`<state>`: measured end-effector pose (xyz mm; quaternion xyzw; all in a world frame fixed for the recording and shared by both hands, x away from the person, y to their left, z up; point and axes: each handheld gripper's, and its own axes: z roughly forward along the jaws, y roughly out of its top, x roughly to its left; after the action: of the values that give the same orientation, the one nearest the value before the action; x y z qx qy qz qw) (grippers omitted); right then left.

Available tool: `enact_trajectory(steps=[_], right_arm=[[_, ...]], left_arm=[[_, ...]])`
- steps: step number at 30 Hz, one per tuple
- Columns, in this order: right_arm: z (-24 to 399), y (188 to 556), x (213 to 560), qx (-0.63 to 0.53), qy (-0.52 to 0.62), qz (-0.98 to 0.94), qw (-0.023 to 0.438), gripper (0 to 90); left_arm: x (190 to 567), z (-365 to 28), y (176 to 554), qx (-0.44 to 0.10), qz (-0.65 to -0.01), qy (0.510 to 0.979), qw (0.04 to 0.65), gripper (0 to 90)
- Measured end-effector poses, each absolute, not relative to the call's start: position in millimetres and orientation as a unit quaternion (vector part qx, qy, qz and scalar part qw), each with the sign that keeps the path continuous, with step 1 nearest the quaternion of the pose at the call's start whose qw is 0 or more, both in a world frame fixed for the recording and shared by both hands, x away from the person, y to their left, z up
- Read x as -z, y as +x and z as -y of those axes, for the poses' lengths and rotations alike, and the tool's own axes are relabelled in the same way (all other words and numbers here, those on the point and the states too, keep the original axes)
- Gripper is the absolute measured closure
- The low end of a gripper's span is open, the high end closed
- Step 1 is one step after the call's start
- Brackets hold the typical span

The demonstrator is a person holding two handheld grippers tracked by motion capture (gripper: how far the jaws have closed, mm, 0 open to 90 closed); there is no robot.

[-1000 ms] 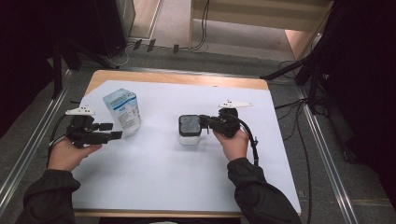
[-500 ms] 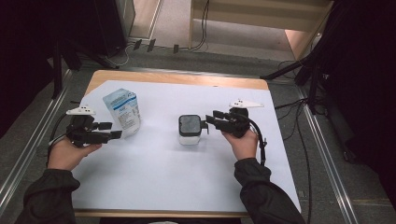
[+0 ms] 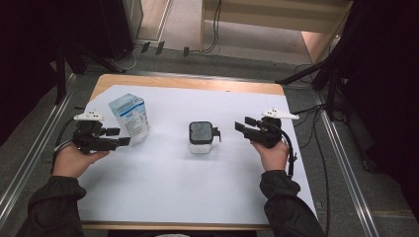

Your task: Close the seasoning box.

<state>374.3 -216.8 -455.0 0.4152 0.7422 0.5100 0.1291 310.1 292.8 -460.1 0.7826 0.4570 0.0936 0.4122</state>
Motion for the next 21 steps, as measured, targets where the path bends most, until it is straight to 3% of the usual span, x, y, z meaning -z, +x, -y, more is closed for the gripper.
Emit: enact_trajectory(steps=[21], right_arm=[[243.1,362.1,467.1,-0.489,0.444,-0.737,0.145,45.2]], left_arm=[[464.7,-293.2,316.7,-0.088,-0.454,0.781,0.419,36.8]])
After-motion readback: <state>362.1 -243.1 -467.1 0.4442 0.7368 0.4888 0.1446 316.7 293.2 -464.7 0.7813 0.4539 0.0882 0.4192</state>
